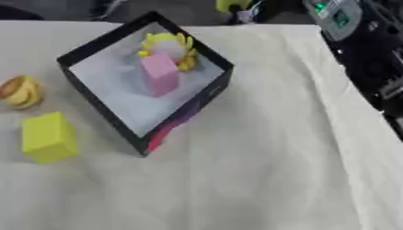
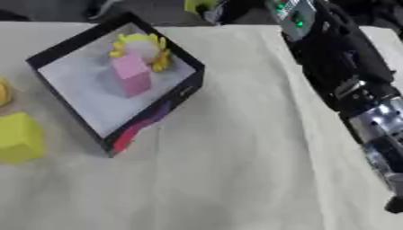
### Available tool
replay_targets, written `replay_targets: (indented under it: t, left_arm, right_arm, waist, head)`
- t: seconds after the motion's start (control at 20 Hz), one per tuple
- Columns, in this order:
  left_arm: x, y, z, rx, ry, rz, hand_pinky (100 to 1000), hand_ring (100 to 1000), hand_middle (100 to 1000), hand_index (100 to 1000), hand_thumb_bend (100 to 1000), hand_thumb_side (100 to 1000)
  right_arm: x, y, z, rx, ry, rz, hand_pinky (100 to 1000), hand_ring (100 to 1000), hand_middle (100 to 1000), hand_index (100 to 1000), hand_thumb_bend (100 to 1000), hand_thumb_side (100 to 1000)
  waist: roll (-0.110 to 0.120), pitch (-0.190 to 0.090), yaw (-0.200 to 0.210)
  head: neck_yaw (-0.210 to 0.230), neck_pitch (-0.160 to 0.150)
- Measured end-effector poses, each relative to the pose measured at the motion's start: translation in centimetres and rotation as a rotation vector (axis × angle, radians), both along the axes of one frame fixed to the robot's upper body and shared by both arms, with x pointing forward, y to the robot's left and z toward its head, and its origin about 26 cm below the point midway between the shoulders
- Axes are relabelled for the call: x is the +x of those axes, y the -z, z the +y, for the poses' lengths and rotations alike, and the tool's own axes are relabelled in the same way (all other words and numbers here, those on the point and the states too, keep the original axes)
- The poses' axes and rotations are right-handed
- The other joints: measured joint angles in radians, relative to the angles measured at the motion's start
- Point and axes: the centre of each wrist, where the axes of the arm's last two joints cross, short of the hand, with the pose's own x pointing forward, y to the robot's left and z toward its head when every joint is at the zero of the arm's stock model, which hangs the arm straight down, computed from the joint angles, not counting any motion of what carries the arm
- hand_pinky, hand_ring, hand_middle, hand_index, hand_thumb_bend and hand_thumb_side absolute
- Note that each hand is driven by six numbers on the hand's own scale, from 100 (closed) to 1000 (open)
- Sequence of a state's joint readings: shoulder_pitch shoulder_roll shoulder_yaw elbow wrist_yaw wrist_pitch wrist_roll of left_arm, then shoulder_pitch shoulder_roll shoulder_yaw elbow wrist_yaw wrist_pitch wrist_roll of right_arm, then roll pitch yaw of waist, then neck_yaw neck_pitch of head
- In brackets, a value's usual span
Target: Pick up objects on the table and place them in the box.
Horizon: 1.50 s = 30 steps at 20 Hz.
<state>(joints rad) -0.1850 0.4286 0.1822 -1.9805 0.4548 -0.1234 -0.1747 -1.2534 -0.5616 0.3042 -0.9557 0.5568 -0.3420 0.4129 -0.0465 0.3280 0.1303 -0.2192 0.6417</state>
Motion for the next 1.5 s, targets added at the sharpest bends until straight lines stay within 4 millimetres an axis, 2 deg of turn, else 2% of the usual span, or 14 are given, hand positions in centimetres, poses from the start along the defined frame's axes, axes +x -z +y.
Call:
replay_targets:
  t: [0.1, 0.25, 0.6, 1.1, 1.2, 1.25, 1.4, 1.5]
  left_arm:
    - [0.0, -0.1, 0.2, -0.012, -0.013, 0.0, 815, 876, 827, 819, 100, 648]
    - [-0.1, -0.6, 0.7, -0.061, -0.051, -0.022, 815, 875, 823, 817, 100, 652]
    - [-0.3, -2.2, 2.1, -0.172, -0.116, -0.109, 817, 869, 818, 815, 100, 645]
    - [-0.3, -3.6, 2.6, -0.182, -0.1, -0.181, 817, 868, 816, 813, 100, 640]
    - [-0.2, -3.7, 2.6, -0.18, -0.097, -0.185, 817, 868, 815, 813, 100, 640]
    - [-0.2, -3.7, 2.6, -0.179, -0.096, -0.185, 817, 869, 815, 814, 100, 640]
    - [-0.2, -3.7, 2.6, -0.176, -0.093, -0.183, 817, 869, 816, 814, 100, 639]
    - [-0.2, -3.7, 2.5, -0.171, -0.089, -0.182, 817, 870, 816, 814, 100, 638]
  right_arm:
    - [0.0, -0.1, 1.4, -0.019, -0.041, -0.002, 765, 600, 432, 589, 100, 300]
    - [-0.1, -0.1, 3.4, -0.047, -0.098, -0.002, 762, 598, 431, 586, 100, 294]
    - [0.0, 1.6, 7.4, -0.136, -0.194, 0.031, 759, 598, 432, 585, 100, 322]
    - [0.6, 4.4, 10.5, -0.243, -0.242, 0.069, 764, 613, 447, 600, 100, 380]
    - [0.7, 5.1, 10.6, -0.267, -0.239, 0.071, 778, 657, 485, 650, 100, 488]
    - [0.8, 5.4, 10.5, -0.284, -0.235, 0.07, 798, 727, 560, 735, 100, 575]
    - [1.0, 6.0, 10.3, -0.355, -0.235, 0.06, 860, 837, 713, 870, 117, 615]
    - [1.1, 6.2, 10.2, -0.392, -0.244, 0.052, 927, 903, 795, 936, 245, 666]
  waist:
    - [0.0, -0.002, 0.001]
    - [0.0, -0.006, 0.012]
    - [0.0, -0.017, 0.039]
    - [-0.007, -0.017, 0.065]
    - [-0.008, -0.017, 0.067]
    - [-0.009, -0.017, 0.068]
    - [-0.012, -0.017, 0.068]
    - [-0.012, -0.017, 0.068]
  head:
    - [-0.005, 0.005]
    - [-0.02, 0.012]
    - [-0.054, 0.017]
    - [-0.082, 0.017]
    - [-0.083, 0.017]
    - [-0.083, 0.017]
    - [-0.083, 0.017]
    - [-0.082, 0.017]
